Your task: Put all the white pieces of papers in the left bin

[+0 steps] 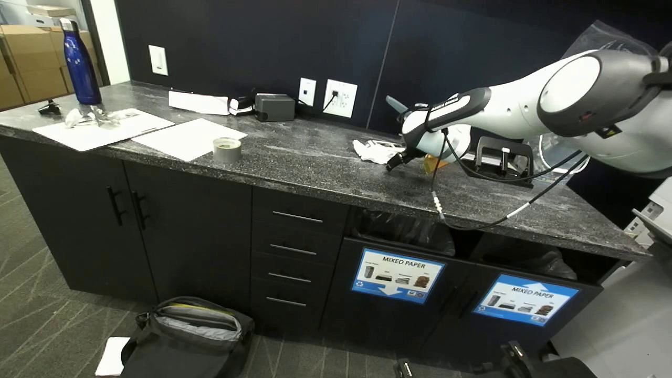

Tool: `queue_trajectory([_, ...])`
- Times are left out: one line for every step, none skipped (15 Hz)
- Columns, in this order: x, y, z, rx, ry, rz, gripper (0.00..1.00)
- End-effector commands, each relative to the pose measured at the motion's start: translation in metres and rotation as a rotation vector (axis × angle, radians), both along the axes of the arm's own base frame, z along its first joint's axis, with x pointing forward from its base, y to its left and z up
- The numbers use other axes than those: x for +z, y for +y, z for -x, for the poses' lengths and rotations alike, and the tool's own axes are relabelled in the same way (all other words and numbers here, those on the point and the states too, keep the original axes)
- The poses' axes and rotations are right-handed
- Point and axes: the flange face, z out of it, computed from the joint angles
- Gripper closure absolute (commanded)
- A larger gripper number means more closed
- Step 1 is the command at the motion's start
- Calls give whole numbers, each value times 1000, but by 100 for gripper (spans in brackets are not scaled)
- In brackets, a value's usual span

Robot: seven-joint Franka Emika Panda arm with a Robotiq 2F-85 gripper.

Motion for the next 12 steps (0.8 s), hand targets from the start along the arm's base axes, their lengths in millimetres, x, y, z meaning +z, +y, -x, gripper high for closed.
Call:
queue_trajectory([-3,-8,-20,9,-28,-66,0])
queue_trajectory([-3,-8,-21,18,-16,-84,0])
queue_trajectory([-3,-7,-22,33,-2,-104,0])
queue_trajectory([-4,-6,-23,45,10,-122,0])
queue_trajectory([-4,-6,-24,54,21,-138,0])
queue_trajectory([-4,-6,-25,62,28,-152,0])
queue_trajectory([-6,-6,-25,68,31,-165,0])
queue_trajectory([-7,-6,-26,68,31,-177,0])
queue_trajectory([-6,-7,-27,65,22,-183,0])
queue_trajectory([-6,-8,-28,60,9,-190,0])
queue_trajectory([-6,-8,-28,53,-12,-192,0])
queue_trajectory([-5,-9,-29,50,-26,-195,0])
